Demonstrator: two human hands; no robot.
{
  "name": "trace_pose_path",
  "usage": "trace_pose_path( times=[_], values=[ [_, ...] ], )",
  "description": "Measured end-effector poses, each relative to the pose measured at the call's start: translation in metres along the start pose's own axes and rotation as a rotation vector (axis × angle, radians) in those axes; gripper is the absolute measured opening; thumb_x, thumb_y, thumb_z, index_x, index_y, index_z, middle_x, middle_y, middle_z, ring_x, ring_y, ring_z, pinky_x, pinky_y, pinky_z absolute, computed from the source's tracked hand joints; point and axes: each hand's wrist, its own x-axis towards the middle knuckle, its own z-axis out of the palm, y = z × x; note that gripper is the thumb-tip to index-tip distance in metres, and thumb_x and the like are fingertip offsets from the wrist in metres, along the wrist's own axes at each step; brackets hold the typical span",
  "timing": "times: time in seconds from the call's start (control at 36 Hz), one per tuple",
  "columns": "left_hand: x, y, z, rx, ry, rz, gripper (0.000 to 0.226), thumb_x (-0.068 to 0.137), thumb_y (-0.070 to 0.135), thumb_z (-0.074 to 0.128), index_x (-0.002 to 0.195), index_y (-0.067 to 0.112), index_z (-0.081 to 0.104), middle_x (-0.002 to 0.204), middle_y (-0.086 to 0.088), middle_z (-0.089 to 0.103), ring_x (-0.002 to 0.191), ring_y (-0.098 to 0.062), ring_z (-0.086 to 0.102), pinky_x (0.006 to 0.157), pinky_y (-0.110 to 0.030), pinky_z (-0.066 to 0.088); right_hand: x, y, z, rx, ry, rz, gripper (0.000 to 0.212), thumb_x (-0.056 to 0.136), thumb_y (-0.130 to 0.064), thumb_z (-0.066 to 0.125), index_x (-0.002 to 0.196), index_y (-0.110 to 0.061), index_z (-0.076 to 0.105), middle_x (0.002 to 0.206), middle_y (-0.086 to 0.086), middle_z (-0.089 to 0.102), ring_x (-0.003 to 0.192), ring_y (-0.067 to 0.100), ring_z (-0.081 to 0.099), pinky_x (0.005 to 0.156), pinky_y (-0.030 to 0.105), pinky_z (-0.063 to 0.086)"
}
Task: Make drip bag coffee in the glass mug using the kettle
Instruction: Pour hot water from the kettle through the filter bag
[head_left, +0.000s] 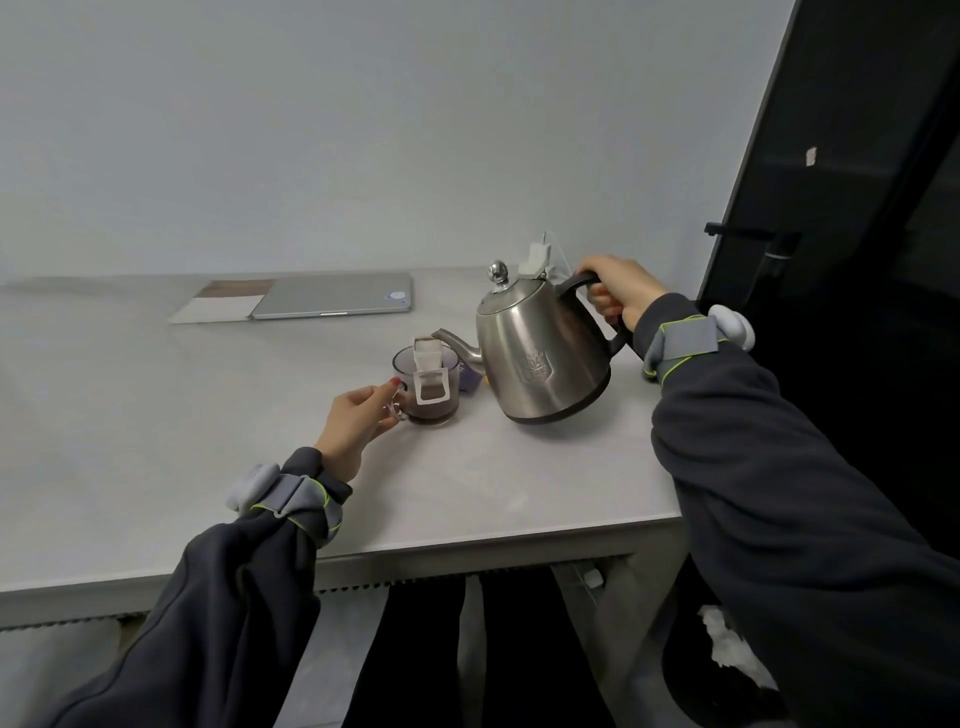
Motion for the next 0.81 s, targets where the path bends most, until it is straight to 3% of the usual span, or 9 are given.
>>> trace_pose_path(
  times=[0.22,0.33,0.44,0.58,0.81],
  values=[
    [0.001,0.000,0.000,-0.015,0.003,-0.002,0.024,0.094,0.024,0.056,0.080,0.007,0.066,0.083,-0.009,0.062,0.079,-0.018,0.053,0.075,-0.019,0.053,0.000,-0.005,0.003,-0.059,0.013,-0.020,0.031,0.081,-0.017,0.048,0.054,-0.020,0.033,0.031,-0.010,0.024,0.029,0.008,0.014,0.040,0.018,0.010],
    [0.002,-0.002,0.000,-0.016,0.001,-0.002,0.024,0.094,0.024,0.056,0.081,0.007,0.067,0.084,-0.009,0.063,0.080,-0.019,0.053,0.082,-0.025,0.051,0.002,-0.008,0.003,-0.070,0.004,-0.029,0.031,0.081,-0.017,0.047,0.055,-0.020,0.033,0.032,-0.010,0.023,0.029,0.008,0.014,0.039,0.016,0.009],
    [0.004,-0.002,-0.001,-0.011,0.003,0.001,0.024,0.093,0.024,0.056,0.081,0.007,0.067,0.080,-0.007,0.060,0.078,-0.018,0.052,0.070,-0.016,0.054,0.003,-0.012,0.002,-0.089,0.004,-0.036,0.027,0.079,-0.017,0.047,0.056,-0.020,0.033,0.032,-0.010,0.023,0.030,0.008,0.013,0.039,0.014,0.009],
    [0.004,-0.003,-0.002,-0.019,0.001,-0.006,0.024,0.093,0.025,0.057,0.081,0.007,0.067,0.084,-0.010,0.059,0.081,-0.021,0.051,0.079,-0.023,0.051,0.007,-0.014,0.000,-0.099,0.014,-0.043,0.024,0.078,-0.017,0.048,0.058,-0.019,0.036,0.035,-0.008,0.023,0.032,0.009,0.013,0.037,0.014,0.009],
    [0.003,-0.001,-0.001,-0.017,-0.008,-0.003,0.025,0.093,0.025,0.056,0.083,0.005,0.067,0.081,-0.006,0.064,0.081,-0.020,0.054,0.072,-0.020,0.051,0.010,-0.016,-0.001,-0.112,0.017,-0.052,0.022,0.077,-0.016,0.048,0.058,-0.019,0.037,0.035,-0.008,0.022,0.035,0.009,0.013,0.037,0.016,0.009]
  ],
)
